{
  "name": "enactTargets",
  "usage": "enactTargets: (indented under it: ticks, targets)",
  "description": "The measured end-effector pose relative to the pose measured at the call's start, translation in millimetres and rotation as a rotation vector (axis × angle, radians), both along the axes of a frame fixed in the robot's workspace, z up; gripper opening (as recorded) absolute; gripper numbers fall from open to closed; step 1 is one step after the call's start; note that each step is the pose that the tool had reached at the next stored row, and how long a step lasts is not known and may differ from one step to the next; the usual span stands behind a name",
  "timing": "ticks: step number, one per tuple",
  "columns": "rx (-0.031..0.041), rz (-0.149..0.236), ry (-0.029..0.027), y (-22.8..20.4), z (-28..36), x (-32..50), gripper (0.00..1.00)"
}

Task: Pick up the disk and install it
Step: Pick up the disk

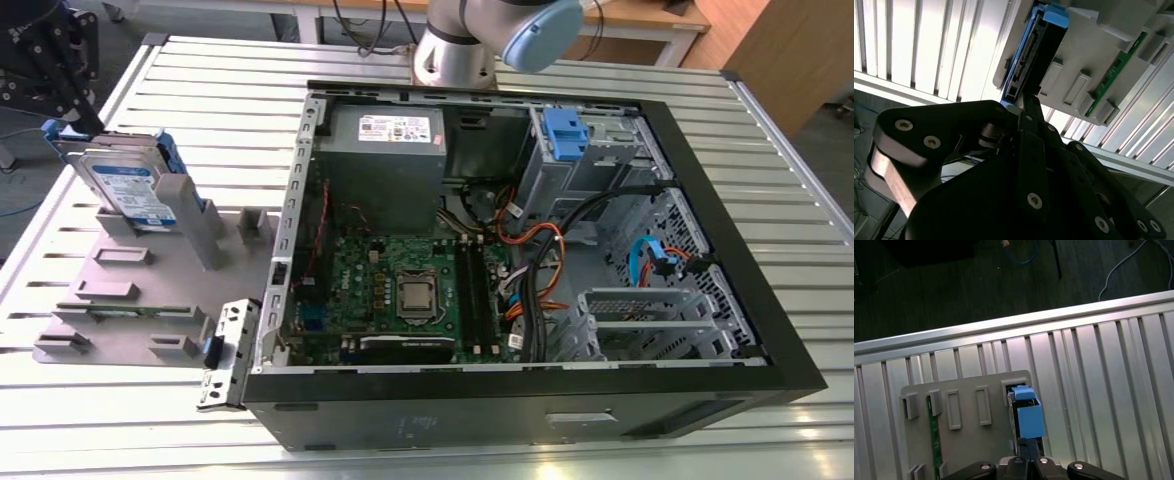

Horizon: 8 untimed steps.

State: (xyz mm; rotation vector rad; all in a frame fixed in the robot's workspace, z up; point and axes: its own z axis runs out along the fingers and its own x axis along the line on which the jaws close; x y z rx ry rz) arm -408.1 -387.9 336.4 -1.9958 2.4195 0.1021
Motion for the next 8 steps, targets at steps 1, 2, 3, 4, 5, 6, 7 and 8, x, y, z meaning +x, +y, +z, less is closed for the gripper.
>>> enactTargets:
  ticks: [1, 2, 3, 4, 5, 6, 7, 8]
  targets:
    - [0.0013, 0.002, 0.0, 0.0, 0.0, 0.5, 0.11]
    - [0.0027, 0.006, 0.0001, 0.0, 0.0, 0.9, 0.11]
    - [0.0042, 0.012, -0.0001, 0.0, 0.0, 1.0, 0.11]
    - [0.0051, 0.018, -0.0003, 0.0, -0.1, 1.1, 0.11]
    - [0.0055, 0.023, -0.0005, 0.0, -0.2, 1.3, 0.11]
    - [0.0056, 0.027, -0.0004, 0.0, -0.1, 1.8, 0.11]
    - [0.0056, 0.03, -0.0003, 0.0, -0.2, 2.4, 0.11]
    - [0.0057, 0.032, -0.0004, 0.0, -0.3, 3.0, 0.11]
